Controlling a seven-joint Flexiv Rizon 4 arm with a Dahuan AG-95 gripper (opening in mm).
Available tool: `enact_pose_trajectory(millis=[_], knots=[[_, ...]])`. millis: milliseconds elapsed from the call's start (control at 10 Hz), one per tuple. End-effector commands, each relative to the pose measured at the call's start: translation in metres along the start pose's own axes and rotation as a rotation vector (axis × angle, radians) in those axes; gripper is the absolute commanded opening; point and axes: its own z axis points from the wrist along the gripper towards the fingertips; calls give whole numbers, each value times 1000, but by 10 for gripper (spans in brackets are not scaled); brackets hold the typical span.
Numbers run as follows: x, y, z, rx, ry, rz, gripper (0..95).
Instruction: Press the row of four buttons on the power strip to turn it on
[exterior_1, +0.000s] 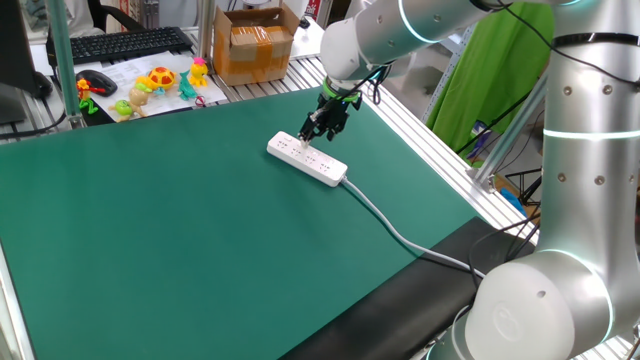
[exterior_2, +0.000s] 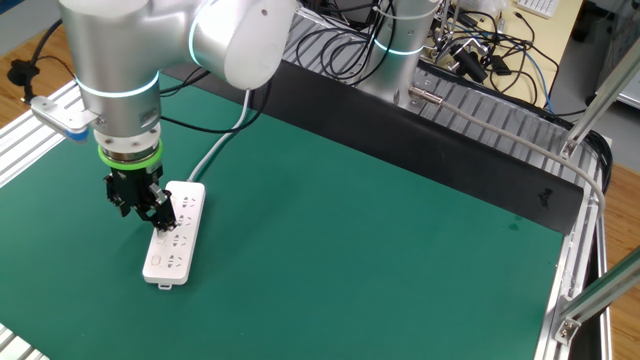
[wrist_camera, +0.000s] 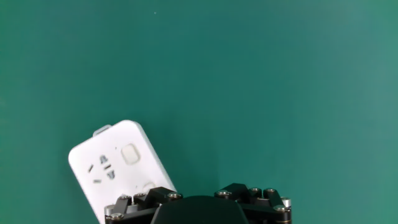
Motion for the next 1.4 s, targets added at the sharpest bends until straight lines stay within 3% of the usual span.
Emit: enact_pose_trajectory(millis=[100, 400, 1400], knots=[[0, 1, -1, 0, -1, 1, 760], [0, 8, 1, 1, -9, 9, 760], [0, 4, 1, 6, -20, 8, 760]])
